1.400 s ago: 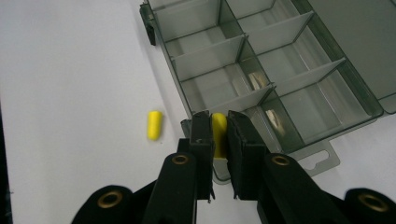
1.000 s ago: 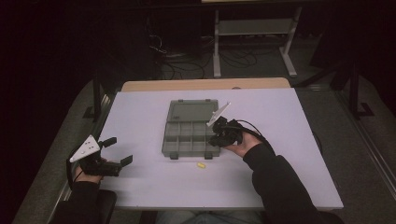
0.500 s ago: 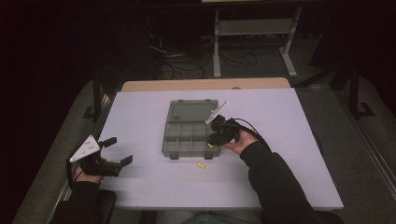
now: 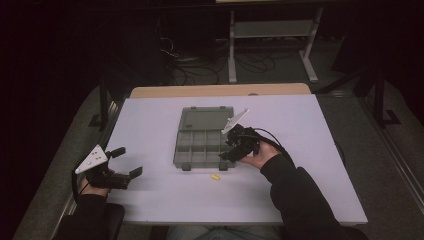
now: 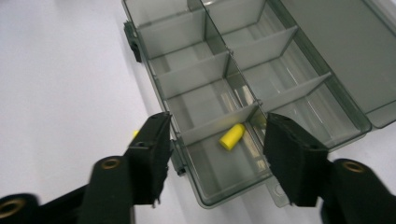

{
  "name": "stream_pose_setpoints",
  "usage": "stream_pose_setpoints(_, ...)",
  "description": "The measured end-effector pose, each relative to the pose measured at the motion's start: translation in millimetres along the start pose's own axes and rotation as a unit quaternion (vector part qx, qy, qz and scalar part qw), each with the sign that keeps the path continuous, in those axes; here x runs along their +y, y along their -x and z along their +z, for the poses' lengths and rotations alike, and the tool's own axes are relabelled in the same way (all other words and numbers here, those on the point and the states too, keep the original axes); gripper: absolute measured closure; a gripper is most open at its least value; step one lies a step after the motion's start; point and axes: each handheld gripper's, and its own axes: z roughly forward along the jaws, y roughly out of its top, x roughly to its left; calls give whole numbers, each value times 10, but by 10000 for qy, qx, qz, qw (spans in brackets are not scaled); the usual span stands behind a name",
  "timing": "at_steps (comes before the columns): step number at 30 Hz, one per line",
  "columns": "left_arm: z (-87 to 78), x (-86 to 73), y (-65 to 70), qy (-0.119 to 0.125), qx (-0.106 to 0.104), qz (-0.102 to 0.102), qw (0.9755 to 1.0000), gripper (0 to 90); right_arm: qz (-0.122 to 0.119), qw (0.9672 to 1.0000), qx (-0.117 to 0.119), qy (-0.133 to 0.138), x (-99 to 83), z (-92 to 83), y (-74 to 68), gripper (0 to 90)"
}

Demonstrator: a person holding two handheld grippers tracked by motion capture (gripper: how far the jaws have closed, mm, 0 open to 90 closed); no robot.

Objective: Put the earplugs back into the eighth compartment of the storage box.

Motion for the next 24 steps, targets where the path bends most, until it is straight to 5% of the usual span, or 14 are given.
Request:
stream_pose_setpoints(11, -7, 3, -3, 34, 32, 6, 10000, 0, -130, 9990, 244, 346, 19, -75, -214, 168)
stream_pose_setpoints(24, -6, 4, 2, 21, 30, 20, 10000, 0, -358, 9981, 426, 282, 26, 14, -458, 0)
